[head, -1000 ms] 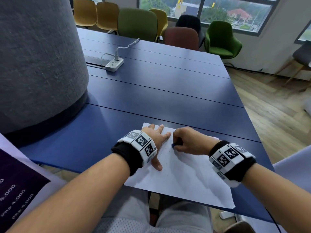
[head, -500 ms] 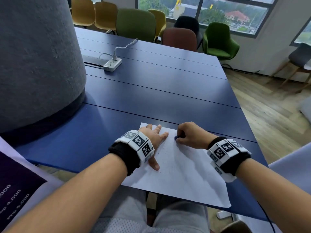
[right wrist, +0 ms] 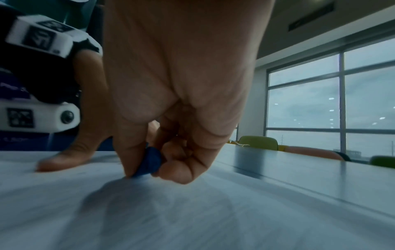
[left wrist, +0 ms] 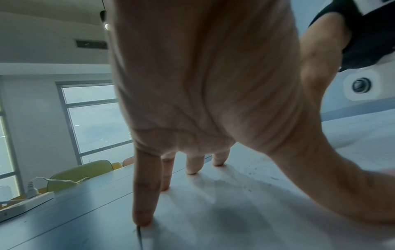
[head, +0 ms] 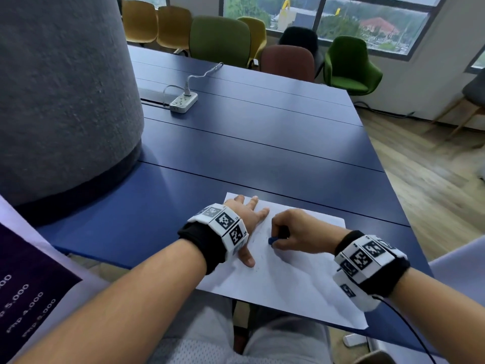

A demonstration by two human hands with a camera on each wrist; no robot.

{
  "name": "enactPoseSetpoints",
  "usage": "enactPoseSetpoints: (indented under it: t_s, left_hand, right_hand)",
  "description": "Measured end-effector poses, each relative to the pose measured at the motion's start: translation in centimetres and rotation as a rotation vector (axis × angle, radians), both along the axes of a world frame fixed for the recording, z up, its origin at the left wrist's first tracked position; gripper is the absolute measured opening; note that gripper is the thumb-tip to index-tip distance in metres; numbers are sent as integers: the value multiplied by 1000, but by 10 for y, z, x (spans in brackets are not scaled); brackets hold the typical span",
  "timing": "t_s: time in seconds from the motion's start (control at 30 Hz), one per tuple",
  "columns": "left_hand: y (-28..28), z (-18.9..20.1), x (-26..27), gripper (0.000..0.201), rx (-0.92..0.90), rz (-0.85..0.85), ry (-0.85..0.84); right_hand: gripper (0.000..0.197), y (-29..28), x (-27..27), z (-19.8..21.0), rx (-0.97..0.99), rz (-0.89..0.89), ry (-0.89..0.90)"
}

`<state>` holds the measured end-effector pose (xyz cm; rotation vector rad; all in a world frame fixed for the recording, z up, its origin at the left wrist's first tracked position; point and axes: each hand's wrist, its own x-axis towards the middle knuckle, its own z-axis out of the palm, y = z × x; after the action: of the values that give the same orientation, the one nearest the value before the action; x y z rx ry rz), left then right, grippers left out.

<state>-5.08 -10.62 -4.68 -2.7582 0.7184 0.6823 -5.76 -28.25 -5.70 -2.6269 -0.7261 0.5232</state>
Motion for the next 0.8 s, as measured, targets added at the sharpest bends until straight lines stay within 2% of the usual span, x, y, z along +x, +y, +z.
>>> enactPoseSetpoints:
  t_s: [0.17, 0.33, 0.5, 0.67, 0.8]
  left_hand:
    - [-1, 2, -2, 132, 10, -21, -10]
    - [-1, 1, -1, 134, 13, -10, -3]
    - [-1, 0, -1, 134, 0, -4, 14]
    - [-2, 1, -1, 135, 19, 7, 23]
    - [-2, 2, -1, 134, 22, 2, 30]
  right_hand:
    - [28, 4, 16, -3, 50, -51, -126]
    - [20, 3, 0, 2, -60, 155, 32]
    - [33, 2, 8, -2, 86, 37, -82]
    - [18, 2, -11, 5, -81, 184, 128]
    - [21, 3, 0, 5, 40, 47, -2]
